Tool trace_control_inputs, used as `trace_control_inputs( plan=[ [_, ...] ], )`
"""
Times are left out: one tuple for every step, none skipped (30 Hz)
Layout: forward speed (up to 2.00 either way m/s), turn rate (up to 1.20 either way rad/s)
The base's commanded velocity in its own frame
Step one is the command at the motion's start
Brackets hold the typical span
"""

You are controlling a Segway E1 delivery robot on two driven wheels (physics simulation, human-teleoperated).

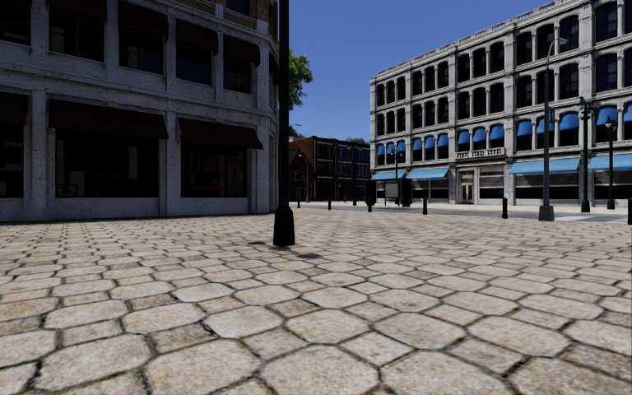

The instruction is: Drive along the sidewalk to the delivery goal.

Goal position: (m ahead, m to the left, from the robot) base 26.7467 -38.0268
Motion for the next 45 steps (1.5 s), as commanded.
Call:
trace_control_inputs(
  plan=[
    [0.00, 0.00],
    [0.00, 0.00],
    [0.00, 0.00],
    [0.00, 0.00],
    [0.00, 0.00],
    [0.00, 0.00],
    [0.00, 0.00],
    [0.00, 0.00],
    [0.00, 0.00],
    [0.00, 0.00],
    [0.00, 0.00],
    [0.00, 0.00],
    [0.00, 0.00],
    [0.00, 0.00],
    [0.00, 0.00],
    [0.00, 0.00],
    [0.00, 0.00],
    [0.00, 0.00],
    [0.00, 0.00],
    [0.00, 0.00],
    [0.00, 0.00],
    [0.00, 0.00],
    [0.00, 0.00],
    [0.00, 0.00],
    [0.00, 0.00],
    [0.00, 0.00],
    [0.00, 0.00],
    [0.00, 0.00],
    [0.00, 0.00],
    [0.00, 0.00],
    [0.11, 0.00],
    [0.46, 0.00],
    [0.77, 0.00],
    [1.01, 0.00],
    [1.08, -0.05],
    [1.08, -0.05],
    [1.09, -0.19],
    [1.10, -0.32],
    [1.10, -0.36],
    [1.10, -0.37],
    [1.10, -0.37],
    [1.11, -0.38],
    [1.11, -0.38],
    [1.11, -0.38],
    [1.11, -0.38]
  ],
)
